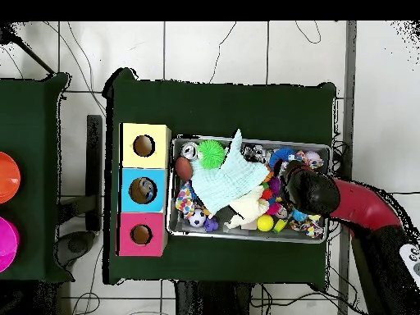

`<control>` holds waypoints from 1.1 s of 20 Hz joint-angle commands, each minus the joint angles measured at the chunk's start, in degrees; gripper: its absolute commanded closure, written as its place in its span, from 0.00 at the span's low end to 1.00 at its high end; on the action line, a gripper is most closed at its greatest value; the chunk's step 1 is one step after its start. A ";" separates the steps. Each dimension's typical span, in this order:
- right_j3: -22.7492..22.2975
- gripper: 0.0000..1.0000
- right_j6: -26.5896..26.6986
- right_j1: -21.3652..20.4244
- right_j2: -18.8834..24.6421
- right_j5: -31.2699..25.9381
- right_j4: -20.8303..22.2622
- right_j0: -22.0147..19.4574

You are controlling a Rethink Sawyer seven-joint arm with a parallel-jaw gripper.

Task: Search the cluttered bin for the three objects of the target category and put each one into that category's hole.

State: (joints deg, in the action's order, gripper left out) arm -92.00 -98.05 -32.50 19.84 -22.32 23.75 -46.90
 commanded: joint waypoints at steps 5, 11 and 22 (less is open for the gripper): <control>-1.36 1.00 -1.58 -1.35 1.89 -3.31 -0.99 0.65; -4.76 1.00 -2.03 -3.99 1.22 -4.53 -1.45 0.29; -8.82 1.00 -2.44 -6.64 0.67 -5.03 -1.83 -0.39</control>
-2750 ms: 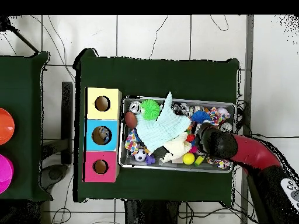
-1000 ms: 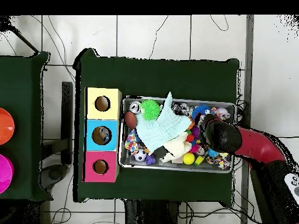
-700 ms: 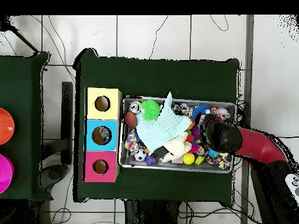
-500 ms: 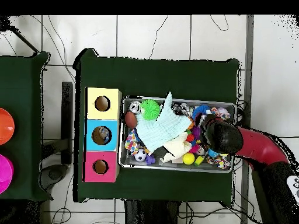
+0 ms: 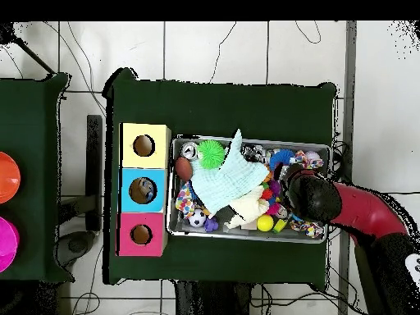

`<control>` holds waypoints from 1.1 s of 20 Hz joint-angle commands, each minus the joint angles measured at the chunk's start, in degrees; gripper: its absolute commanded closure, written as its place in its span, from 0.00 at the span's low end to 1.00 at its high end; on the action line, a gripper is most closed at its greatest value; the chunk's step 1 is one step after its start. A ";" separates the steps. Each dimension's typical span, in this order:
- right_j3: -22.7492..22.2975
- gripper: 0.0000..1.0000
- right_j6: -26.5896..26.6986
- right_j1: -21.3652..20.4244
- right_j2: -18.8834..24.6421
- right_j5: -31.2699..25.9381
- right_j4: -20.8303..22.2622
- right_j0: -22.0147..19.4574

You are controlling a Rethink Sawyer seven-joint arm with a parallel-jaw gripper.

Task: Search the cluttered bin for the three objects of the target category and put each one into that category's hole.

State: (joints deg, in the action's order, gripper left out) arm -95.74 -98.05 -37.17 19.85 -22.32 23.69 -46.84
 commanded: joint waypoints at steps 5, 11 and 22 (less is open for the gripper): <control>-6.09 1.00 -1.69 -2.69 0.89 -5.42 -1.82 -1.20; -8.75 1.00 -1.97 -4.27 0.60 -4.85 -1.77 -1.97; -14.18 1.00 -3.44 -7.44 -0.42 -2.95 -1.71 -3.46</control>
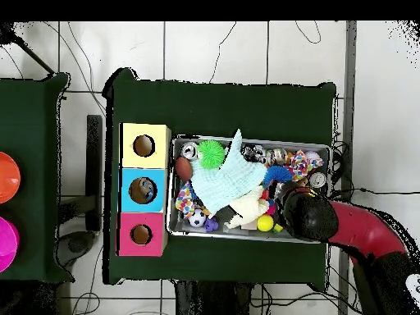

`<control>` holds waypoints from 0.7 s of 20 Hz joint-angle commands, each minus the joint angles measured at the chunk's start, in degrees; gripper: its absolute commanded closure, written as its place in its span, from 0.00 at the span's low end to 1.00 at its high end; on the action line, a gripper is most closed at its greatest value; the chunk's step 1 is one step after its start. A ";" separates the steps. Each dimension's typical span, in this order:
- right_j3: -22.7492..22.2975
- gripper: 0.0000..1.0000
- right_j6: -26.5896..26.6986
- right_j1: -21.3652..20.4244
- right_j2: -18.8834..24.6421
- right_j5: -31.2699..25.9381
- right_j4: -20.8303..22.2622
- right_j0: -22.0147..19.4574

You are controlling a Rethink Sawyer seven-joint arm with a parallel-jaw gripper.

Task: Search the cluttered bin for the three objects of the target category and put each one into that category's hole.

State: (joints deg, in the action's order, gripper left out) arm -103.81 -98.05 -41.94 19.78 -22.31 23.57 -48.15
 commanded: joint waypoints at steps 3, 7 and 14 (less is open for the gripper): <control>-9.15 1.00 -4.15 -4.70 -1.15 -2.31 -1.57 -3.19; -11.58 1.00 -3.39 -6.51 -1.18 -2.44 -1.43 -5.15; -13.13 1.00 -3.70 -6.26 -1.96 -0.42 -0.04 -7.30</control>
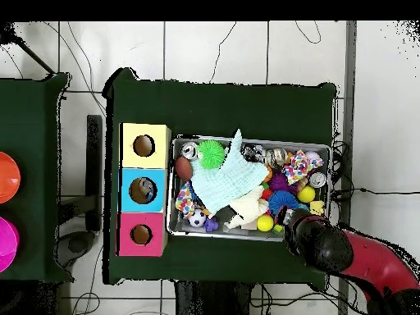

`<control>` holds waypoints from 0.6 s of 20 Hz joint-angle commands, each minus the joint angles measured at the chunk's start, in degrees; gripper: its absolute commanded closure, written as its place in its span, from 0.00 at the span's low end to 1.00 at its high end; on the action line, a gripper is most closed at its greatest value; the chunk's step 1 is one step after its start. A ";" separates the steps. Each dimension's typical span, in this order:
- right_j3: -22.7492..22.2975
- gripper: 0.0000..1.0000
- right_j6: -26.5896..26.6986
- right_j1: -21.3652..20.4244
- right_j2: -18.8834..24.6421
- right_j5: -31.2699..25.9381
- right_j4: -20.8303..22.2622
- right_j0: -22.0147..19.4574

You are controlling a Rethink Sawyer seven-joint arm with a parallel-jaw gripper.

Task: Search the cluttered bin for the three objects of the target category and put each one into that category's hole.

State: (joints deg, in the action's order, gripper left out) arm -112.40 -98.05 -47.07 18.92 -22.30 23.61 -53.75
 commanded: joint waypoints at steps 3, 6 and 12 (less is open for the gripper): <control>-5.00 0.00 -4.44 -0.62 -1.34 1.61 0.47 -1.80; -5.43 0.00 -4.60 0.05 -1.24 3.13 0.92 -1.91; -7.23 0.00 -6.11 4.41 -1.54 9.55 2.46 -1.19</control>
State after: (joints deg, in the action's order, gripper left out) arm -115.80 -98.05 -46.59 17.02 -19.90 23.61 -54.81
